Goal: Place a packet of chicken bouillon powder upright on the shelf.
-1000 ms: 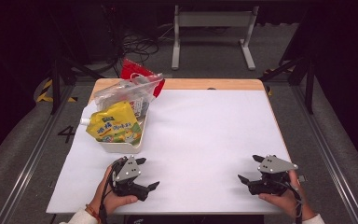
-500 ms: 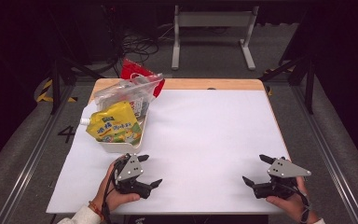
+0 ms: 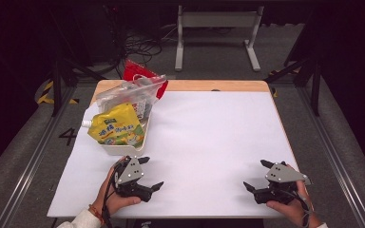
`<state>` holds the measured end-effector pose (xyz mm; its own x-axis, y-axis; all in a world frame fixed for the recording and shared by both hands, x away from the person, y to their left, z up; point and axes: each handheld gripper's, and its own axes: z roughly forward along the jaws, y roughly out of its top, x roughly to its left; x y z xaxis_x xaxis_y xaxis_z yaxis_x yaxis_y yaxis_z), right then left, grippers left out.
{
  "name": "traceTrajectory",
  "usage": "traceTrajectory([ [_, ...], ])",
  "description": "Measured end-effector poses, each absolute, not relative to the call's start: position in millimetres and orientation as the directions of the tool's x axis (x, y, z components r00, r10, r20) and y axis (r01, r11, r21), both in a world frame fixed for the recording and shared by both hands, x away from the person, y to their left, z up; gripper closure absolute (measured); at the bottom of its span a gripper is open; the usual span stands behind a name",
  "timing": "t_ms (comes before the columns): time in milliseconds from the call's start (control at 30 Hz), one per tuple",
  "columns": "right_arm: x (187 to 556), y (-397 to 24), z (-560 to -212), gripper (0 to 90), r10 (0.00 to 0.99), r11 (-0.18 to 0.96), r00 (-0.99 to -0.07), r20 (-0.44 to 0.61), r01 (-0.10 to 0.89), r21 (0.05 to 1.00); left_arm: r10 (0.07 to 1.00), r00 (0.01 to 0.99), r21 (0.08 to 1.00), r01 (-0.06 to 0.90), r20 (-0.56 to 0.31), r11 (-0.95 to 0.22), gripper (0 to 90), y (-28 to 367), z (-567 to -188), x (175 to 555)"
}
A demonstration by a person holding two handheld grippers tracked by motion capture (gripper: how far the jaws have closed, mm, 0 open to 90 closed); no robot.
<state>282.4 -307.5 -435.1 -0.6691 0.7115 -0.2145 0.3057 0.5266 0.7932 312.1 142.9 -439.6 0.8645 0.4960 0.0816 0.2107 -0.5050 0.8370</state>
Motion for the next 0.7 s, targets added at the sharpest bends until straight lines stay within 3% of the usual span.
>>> traceTrajectory([
  [700, 286.1, -308.6, -436.6, 7.6, 0.717, 0.514, -0.668, -0.201, 0.312, 0.799, 0.501, 0.861, 0.826, 0.218, 0.088, -0.519, 9.5, 144.5, -440.1, 314.9],
])
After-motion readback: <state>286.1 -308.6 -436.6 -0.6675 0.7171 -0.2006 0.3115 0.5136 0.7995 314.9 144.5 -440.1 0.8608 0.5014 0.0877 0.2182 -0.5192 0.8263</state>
